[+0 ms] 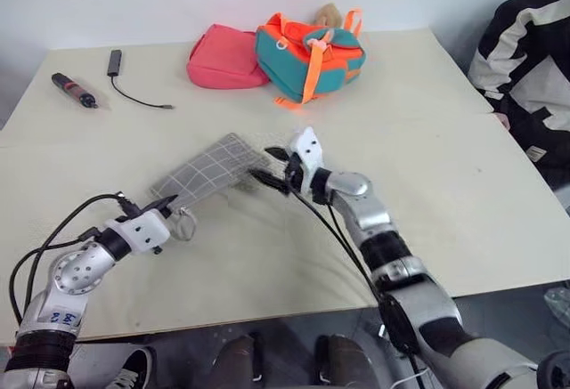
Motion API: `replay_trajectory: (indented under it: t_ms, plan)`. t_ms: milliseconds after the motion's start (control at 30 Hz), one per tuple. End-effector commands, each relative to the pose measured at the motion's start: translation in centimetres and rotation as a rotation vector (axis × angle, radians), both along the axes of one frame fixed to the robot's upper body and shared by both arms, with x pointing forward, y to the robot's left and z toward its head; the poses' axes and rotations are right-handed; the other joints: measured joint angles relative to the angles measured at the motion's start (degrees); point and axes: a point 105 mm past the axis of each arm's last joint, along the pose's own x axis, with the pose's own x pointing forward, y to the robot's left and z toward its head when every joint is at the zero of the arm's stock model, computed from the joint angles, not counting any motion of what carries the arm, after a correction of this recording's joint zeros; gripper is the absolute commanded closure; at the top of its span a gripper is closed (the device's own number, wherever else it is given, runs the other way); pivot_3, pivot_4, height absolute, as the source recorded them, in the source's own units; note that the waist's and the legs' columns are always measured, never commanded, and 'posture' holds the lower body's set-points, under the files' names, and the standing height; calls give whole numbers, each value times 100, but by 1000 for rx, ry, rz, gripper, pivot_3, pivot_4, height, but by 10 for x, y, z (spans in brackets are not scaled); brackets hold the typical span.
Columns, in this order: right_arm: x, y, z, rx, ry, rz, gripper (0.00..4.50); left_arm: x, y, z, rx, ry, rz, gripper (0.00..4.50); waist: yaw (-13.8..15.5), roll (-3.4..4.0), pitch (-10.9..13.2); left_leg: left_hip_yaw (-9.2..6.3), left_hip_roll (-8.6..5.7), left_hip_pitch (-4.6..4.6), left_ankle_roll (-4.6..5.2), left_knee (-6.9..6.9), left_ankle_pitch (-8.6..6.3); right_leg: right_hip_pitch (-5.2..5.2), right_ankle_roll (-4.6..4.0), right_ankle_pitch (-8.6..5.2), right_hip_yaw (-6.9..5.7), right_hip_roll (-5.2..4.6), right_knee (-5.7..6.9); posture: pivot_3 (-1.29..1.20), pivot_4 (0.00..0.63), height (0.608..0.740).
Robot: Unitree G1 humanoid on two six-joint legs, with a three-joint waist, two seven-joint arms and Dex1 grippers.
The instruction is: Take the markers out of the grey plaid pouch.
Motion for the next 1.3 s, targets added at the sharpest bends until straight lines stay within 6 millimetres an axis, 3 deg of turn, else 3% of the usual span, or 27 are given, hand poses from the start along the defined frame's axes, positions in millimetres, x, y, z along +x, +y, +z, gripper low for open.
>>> replay_trajectory:
  t_ms: [33, 167, 367, 633, 733, 1033, 1067, 1300]
  plan:
    - [-46, 7, 7, 23, 131, 175, 438, 1, -38, -11, 9, 47, -89, 4500, 23, 0, 0, 0, -1, -2, 6, 2, -7, 2, 2, 1, -5, 2, -3, 0, 150, 740]
    - [-53, 1, -12, 3, 233, 95, 438, 8, -57, -2, 12, 11, -105, 4500, 21, -5, -2, 5, 2, -6, -16, 24, -26, 5, 12, 6, -12, 4, -12, 0, 150, 740]
    - [-53, 17, -19, 39, 317, 8, 438, 8, -81, -1, 14, 11, -148, 4500, 19, -7, -4, 12, 10, -6, -18, 27, -25, -13, 12, 8, 0, 3, -18, 0, 150, 740]
    - [-65, 37, -25, 72, 403, 62, 438, 8, -90, 1, 15, 12, -152, 4500, 51, -10, -6, 25, 10, -10, -18, 26, -26, -15, 13, 9, 5, 10, -18, 0, 150, 740]
    - [-62, 36, -27, 83, 423, 41, 1083, 8, -90, 3, 6, 10, -147, 4500, 56, -10, -6, 25, 11, -11, -12, 26, -31, -18, 14, 9, 6, 10, -20, 0, 150, 740]
    - [-53, 26, -22, 118, 450, 11, 4238, 6, -88, 3, -23, 21, -123, 4500, 49, -12, -7, 29, 11, -12, -13, 26, -32, -22, 13, 9, 12, 11, -20, 0, 150, 740]
    - [-53, 23, -22, 109, 443, 7, 4435, 6, -87, 3, -29, 24, -120, 4500, 47, -13, -8, 30, 12, -11, -12, 26, -32, -22, 14, 9, 14, 11, -20, 0, 150, 740]
    - [-32, -8, -18, 88, 406, -74, 4435, 4, -78, 0, -27, 38, -105, 4500, 53, -14, -8, 34, 12, -11, -9, 27, -35, -28, 13, 9, 22, 5, -23, 0, 150, 740]
